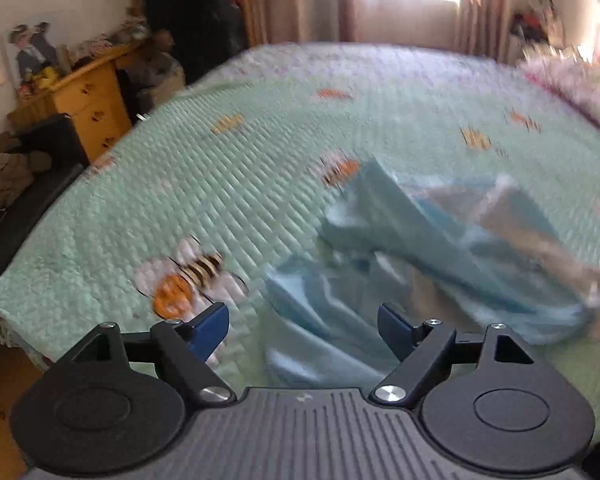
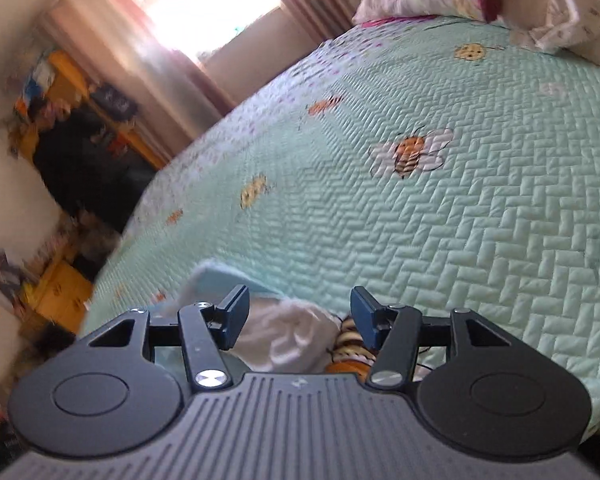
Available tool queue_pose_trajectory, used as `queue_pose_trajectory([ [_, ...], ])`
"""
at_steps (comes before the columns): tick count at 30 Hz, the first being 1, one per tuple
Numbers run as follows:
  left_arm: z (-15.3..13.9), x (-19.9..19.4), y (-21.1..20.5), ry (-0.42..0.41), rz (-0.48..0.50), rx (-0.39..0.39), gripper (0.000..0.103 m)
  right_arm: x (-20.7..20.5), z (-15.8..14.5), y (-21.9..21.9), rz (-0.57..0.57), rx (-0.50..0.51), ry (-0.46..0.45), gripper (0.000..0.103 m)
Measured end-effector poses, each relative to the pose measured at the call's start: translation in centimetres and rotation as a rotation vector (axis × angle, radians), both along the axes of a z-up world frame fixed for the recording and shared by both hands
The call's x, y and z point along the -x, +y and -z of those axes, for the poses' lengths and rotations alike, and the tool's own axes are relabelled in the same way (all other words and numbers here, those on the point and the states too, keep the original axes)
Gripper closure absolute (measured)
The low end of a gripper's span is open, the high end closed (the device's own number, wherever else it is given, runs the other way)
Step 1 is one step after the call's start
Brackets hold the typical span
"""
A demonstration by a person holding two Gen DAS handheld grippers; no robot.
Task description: Fold clothes
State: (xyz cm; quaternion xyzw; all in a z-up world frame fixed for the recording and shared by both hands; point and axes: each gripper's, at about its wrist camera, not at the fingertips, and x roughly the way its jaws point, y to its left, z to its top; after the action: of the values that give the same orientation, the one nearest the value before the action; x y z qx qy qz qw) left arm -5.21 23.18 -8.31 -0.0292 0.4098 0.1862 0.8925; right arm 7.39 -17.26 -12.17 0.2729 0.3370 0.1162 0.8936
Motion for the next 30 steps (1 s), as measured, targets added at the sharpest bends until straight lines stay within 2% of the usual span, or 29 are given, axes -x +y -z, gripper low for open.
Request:
queue_pose_trajectory([
  [4,3.0,-2.0,-1.0,0.057,0.061,0.019,0.019,-1.1,1.1,4.0,-0.131,0.09,-0.019,0.044],
  [7,4.2,-4.1,-1.9,0.061,0.105,0.036,0.019,-1.1,2.3,6.8,-0.197,0.16,-0.017,0.044],
  [9,4.9,-5.8,-2.4,0.059,0.131,0.078,0.019,-1.1,3.2,8.2,-0.228,0.174,-0.004,0.044],
  [13,6.3,-8.8,-3.3,0.068,0.156,0.208,0.017,-0.1,3.8,8.0,-0.23,0.149,0.018,0.044],
  [18,9.3,-12.2,-4.7,0.135,0.138,0.283,0.017,-0.2,3.9,7.1,-0.196,0.127,0.016,0.043],
  [20,10.2,-13.1,-5.2,0.164,0.122,0.315,0.025,-0.4,4.0,6.6,-0.182,0.109,0.013,0.043],
  [21,10.5,-13.5,-5.4,0.172,0.115,0.325,0.033,-0.4,3.9,6.4,-0.174,0.103,0.01,0.043],
  [23,10.7,-14.1,-5.9,0.173,0.111,0.314,0.043,-0.4,4.0,6.2,-0.163,0.102,0.004,0.043],
  [25,10.3,-14.2,-6.1,0.163,0.12,0.327,0.077,-0.5,4.2,5.9,-0.157,0.098,0.005,0.043],
  [27,9.5,-13.8,-6.2,0.137,0.128,0.335,0.083,-0.5,4.4,5.6,-0.149,0.092,0.005,0.043],
  [30,8.0,-12.6,-5.8,0.081,0.135,0.342,0.086,-0.4,4.6,5.2,-0.129,0.086,0.005,0.043],
])
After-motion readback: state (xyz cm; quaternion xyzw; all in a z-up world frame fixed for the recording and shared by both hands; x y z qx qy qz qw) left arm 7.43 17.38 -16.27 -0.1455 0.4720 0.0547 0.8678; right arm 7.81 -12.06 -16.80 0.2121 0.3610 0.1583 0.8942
